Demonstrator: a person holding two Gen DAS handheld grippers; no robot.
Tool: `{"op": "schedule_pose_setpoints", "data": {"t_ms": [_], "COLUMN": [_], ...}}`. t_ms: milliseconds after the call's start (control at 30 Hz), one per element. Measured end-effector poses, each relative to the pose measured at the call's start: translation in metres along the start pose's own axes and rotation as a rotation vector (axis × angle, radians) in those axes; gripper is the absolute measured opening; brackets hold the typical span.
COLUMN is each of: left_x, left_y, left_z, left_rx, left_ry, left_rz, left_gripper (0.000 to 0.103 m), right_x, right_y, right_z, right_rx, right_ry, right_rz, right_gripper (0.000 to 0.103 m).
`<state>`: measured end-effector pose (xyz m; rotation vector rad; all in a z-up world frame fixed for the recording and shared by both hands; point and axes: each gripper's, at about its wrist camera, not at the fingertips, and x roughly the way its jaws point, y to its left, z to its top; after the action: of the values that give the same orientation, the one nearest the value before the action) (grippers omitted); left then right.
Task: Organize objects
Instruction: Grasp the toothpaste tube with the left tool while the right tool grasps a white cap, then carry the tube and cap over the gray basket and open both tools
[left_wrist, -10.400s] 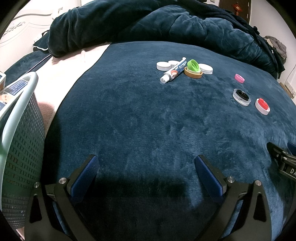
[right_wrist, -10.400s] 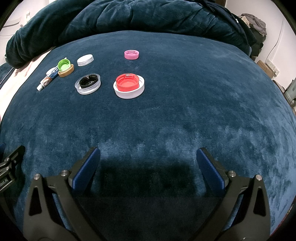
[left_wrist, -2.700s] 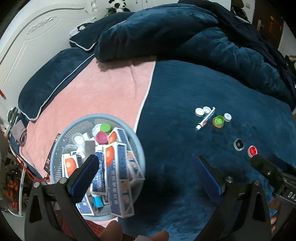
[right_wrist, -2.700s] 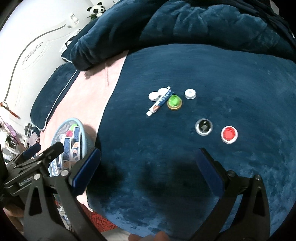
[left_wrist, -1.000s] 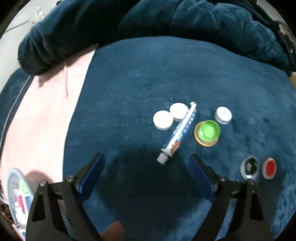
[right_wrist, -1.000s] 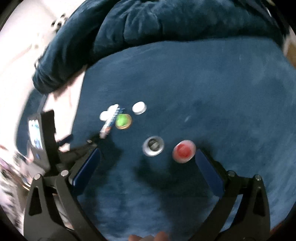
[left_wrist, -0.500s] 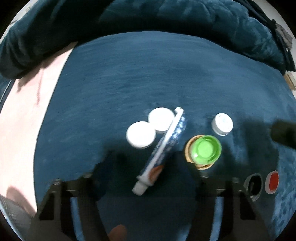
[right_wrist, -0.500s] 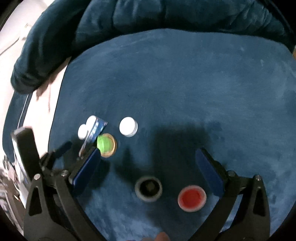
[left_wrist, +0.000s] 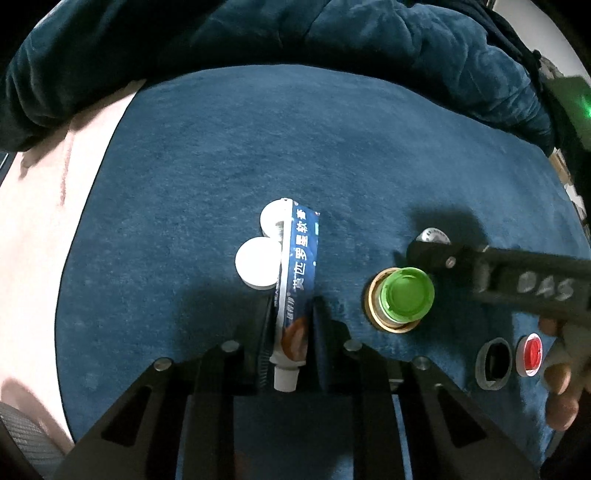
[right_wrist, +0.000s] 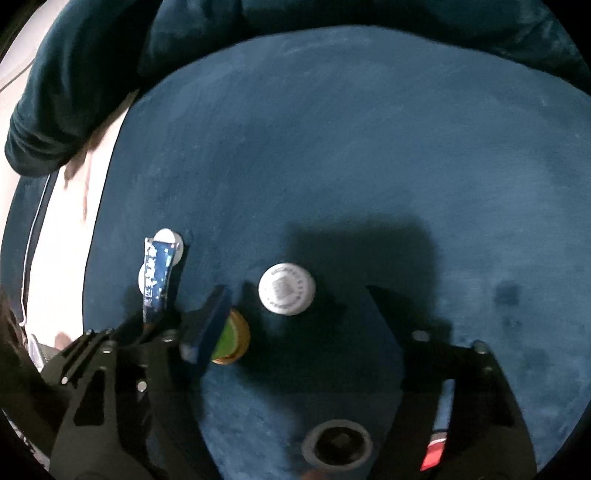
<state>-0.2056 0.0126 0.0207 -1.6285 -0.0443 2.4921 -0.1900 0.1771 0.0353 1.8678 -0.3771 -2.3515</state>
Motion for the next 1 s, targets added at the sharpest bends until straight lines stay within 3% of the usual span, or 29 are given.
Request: {"op": "schedule_pose_setpoints", "data": {"t_ms": [33, 300, 333, 600, 867, 1000], "left_x": [0.000, 0.001, 0.003, -0.010, -0.086, -0.138], "left_y": [0.002, 0.008, 0.008, 0.007, -0.003, 0.008], "left_z": [0.001, 0.007, 0.006, 0.000, -0.016, -0.031], "left_rx": [-0.011, -0.123, -0.127, -0.111, -0.091, -0.132], "left_ry": [-0.002, -0.036, -0.031, -0.006, -0.052, -0.099], "left_rz": [-0.009, -0.055, -0.063, -0.036, 0.009, 0.042], "left_gripper": [0.021, 0.026, 0.022, 0.018, 0.018, 0.018], "right_x": [0.002, -0.015, -0.017, -0.048, -0.089, -0.111], "right_y": [0.001, -0.013, -0.011, -0.006, 0.011, 0.022], "right_z": [-0.001, -0.012, -0.013, -0.039, -0.076, -0.082], "right_rx": [-0.011, 0.065, 0.063, 0.053, 0.051, 0.052], "right_ry": [-0.003, -0.049, -0.049, -0.084, -0.106, -0.143], "right_rz": [-0.011, 0.021, 0.019, 0.017, 0.053, 0.104], "right_gripper": [0.032, 0.031, 0.031, 0.032, 0.032, 0.032]}}
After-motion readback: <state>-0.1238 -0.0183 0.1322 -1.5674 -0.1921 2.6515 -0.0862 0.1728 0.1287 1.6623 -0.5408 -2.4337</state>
